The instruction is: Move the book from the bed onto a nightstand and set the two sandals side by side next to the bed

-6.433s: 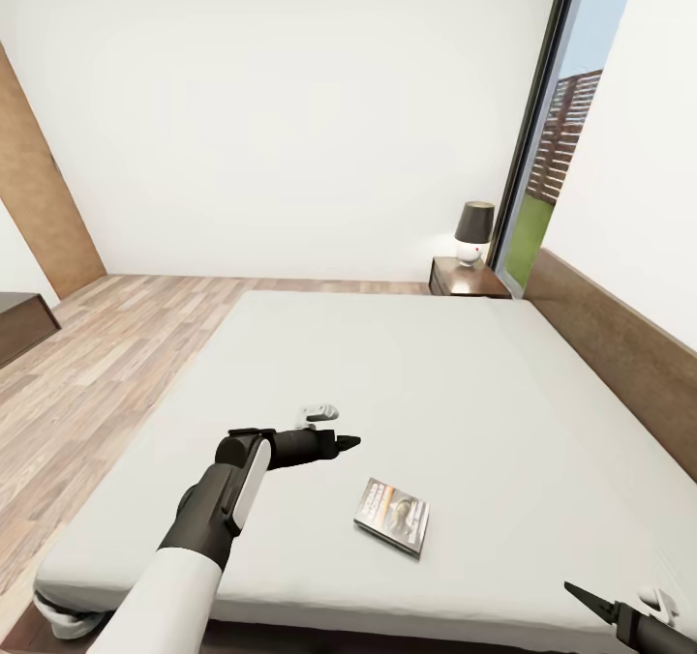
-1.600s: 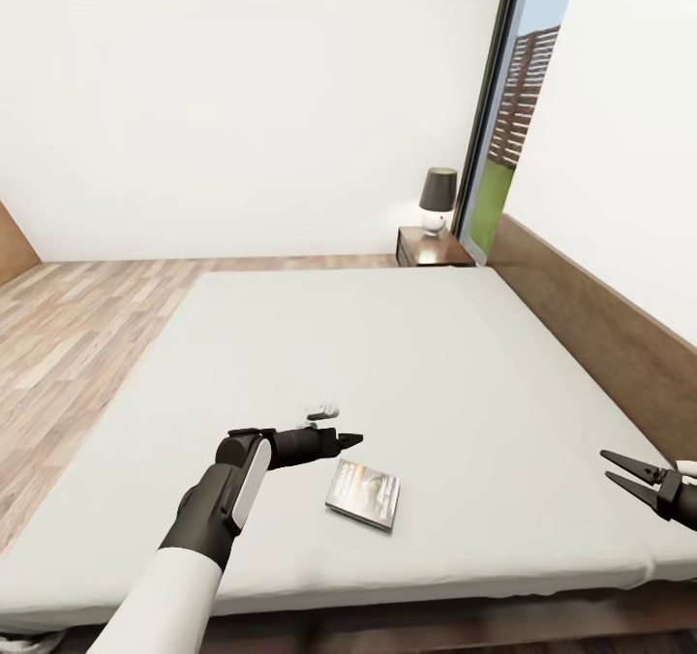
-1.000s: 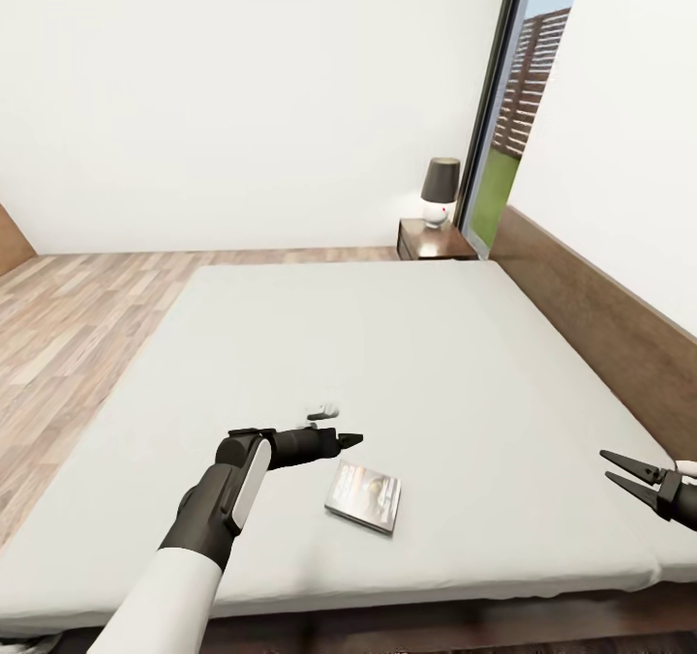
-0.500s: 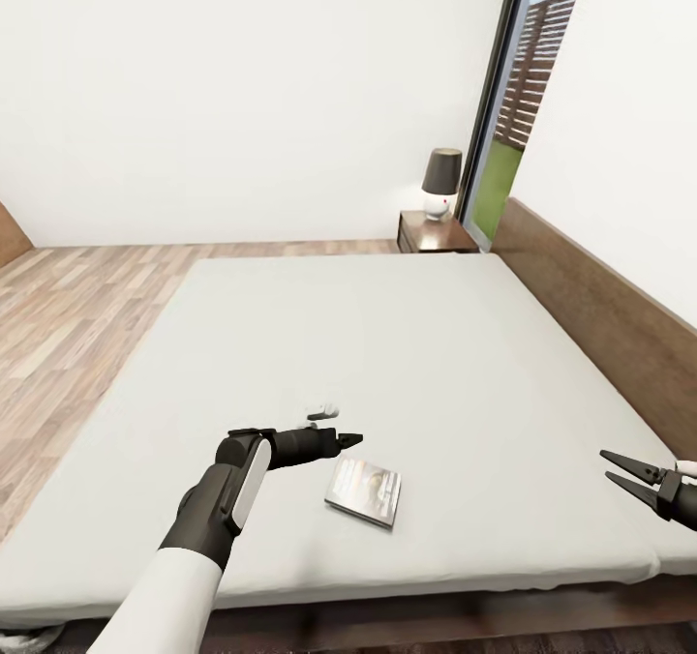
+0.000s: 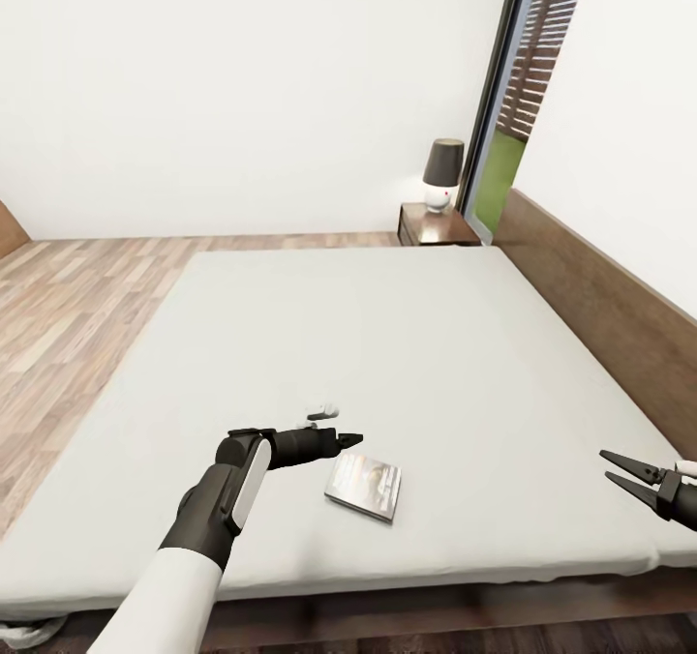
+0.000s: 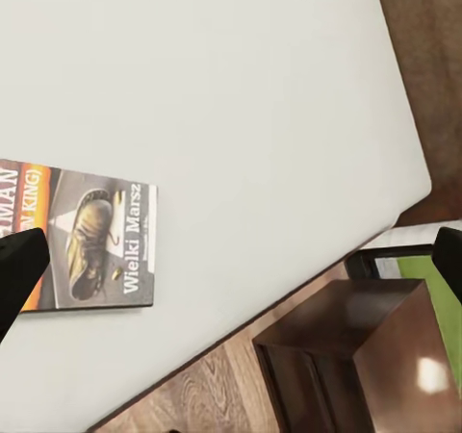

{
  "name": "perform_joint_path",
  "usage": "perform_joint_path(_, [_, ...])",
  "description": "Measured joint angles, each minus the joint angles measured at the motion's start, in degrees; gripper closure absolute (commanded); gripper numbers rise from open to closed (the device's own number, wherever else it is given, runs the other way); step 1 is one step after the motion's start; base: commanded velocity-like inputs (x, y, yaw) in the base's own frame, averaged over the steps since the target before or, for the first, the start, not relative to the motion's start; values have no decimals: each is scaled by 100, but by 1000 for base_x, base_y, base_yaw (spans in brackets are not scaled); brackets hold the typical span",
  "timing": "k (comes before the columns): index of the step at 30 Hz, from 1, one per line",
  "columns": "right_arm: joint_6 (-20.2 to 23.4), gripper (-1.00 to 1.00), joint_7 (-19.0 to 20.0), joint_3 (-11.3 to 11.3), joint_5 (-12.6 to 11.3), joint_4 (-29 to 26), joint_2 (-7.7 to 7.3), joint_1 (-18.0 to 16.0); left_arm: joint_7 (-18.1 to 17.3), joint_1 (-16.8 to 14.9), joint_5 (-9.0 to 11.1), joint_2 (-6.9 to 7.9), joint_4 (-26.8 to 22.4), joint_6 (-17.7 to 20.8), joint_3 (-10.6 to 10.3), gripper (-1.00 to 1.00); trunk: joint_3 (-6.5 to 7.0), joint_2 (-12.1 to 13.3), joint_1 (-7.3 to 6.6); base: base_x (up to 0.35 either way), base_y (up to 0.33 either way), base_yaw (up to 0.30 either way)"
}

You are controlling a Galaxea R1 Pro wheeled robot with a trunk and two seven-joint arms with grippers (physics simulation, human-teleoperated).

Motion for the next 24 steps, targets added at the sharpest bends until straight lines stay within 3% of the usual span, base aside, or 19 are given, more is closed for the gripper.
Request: perform_joint_path(24, [-8, -100, 0, 0, 0, -7, 0, 1, 0, 2, 2, 0, 0, 0, 0, -100, -217, 0, 0, 97, -46, 0])
